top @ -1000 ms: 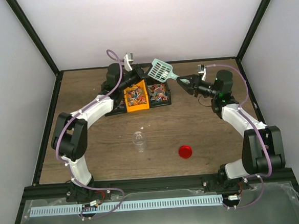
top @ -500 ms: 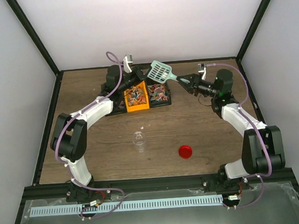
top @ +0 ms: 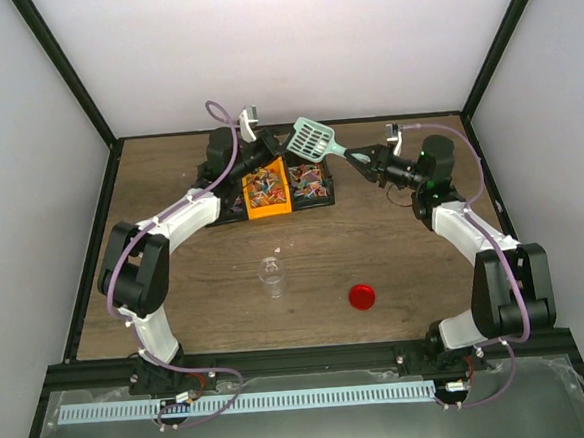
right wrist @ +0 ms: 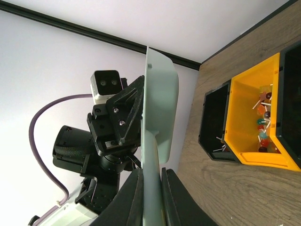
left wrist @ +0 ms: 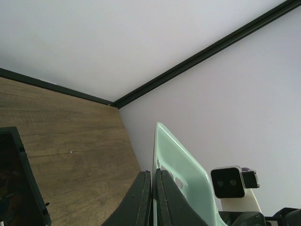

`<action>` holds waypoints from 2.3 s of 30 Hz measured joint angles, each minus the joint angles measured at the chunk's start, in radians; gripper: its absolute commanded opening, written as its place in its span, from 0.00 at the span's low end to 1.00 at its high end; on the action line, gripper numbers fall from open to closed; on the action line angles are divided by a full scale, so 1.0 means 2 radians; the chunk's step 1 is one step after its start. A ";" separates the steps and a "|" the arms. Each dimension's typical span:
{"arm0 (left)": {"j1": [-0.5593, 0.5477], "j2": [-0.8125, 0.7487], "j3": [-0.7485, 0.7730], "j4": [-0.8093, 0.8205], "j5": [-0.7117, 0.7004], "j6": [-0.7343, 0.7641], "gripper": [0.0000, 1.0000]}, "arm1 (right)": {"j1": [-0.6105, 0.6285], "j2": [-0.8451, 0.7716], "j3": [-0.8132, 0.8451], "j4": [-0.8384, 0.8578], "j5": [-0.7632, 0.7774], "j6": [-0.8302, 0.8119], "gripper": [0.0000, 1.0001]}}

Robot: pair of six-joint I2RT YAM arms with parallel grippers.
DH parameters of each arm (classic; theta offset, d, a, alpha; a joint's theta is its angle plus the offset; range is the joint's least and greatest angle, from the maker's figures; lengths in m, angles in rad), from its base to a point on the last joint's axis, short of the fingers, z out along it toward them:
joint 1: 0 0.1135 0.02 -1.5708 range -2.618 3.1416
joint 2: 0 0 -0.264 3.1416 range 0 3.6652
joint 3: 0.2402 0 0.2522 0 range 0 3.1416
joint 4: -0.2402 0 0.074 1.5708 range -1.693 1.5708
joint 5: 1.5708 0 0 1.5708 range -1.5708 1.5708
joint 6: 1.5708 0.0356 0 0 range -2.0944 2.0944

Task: Pack the candies
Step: Pick up the spatula from the center of the board, then move the storage box to the center of the board.

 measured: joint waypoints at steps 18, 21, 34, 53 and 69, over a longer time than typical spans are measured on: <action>0.007 0.000 -0.004 -0.020 -0.002 -0.010 0.82 | 0.002 -0.003 0.000 -0.022 0.018 -0.017 0.01; 0.032 -0.016 -0.026 -0.048 -0.019 -0.003 0.82 | 0.002 -0.009 0.000 -0.047 0.037 -0.023 0.01; 0.095 -0.015 0.031 -0.289 -0.133 0.131 0.77 | 0.000 -0.009 -0.001 -0.068 0.049 -0.025 0.01; 0.102 0.065 0.095 -0.536 -0.318 0.290 0.69 | -0.001 0.008 -0.001 -0.104 0.056 -0.029 0.01; 0.149 0.048 0.141 -0.575 -0.342 0.328 0.64 | 0.000 0.008 -0.004 -0.119 0.056 -0.031 0.01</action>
